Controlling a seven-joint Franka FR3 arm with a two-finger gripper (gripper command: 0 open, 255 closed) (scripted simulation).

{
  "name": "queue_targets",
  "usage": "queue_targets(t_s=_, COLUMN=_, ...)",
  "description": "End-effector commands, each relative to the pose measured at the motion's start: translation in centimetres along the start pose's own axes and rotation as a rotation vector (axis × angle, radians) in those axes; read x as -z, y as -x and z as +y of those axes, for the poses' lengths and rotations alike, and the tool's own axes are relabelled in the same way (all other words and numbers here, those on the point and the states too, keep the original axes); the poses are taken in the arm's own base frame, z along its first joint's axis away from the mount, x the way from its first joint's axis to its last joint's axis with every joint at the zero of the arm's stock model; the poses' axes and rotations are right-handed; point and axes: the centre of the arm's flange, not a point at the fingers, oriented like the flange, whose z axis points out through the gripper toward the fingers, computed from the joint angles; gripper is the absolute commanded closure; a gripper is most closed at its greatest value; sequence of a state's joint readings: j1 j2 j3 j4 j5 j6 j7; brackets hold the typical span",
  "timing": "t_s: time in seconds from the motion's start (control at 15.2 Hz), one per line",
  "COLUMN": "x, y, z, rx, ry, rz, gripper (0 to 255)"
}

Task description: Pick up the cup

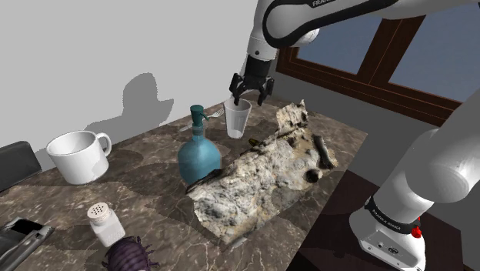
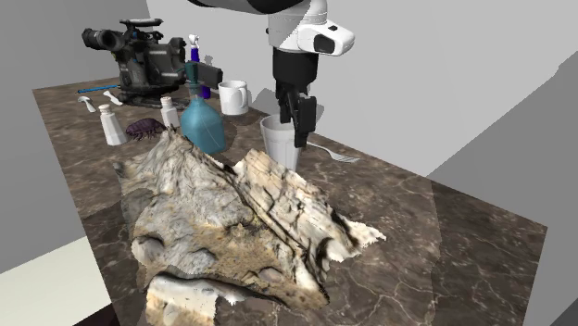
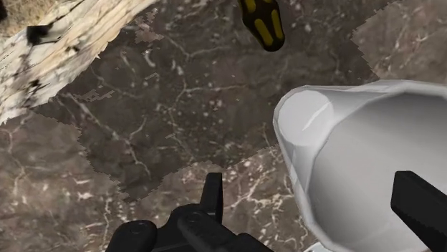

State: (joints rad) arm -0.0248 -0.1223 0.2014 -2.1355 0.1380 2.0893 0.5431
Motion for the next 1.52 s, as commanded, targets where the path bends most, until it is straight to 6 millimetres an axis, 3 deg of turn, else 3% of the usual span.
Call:
queue_targets(t_s=0.0, x=-1.0, y=0.1, z=0.1, rx=0.000, ry=0.000, rz=0.000, gripper=0)
queue_targets(t_s=0.2, x=-1.8, y=0.1, z=0.2, rx=0.000, ry=0.000, rz=0.000, gripper=0)
queue_targets(t_s=0.26, x=-1.8, y=0.0, z=0.2, rx=0.000, ry=0.000, rz=0.000, gripper=255)
queue_targets(t_s=0.86, x=-1.8, y=0.1, z=0.2, rx=0.000, ry=0.000, rz=0.000, gripper=255)
queue_targets(t_s=1.45, x=2.9, y=0.0, z=-0.4, rx=0.000, ry=0.000, rz=0.000, gripper=255)
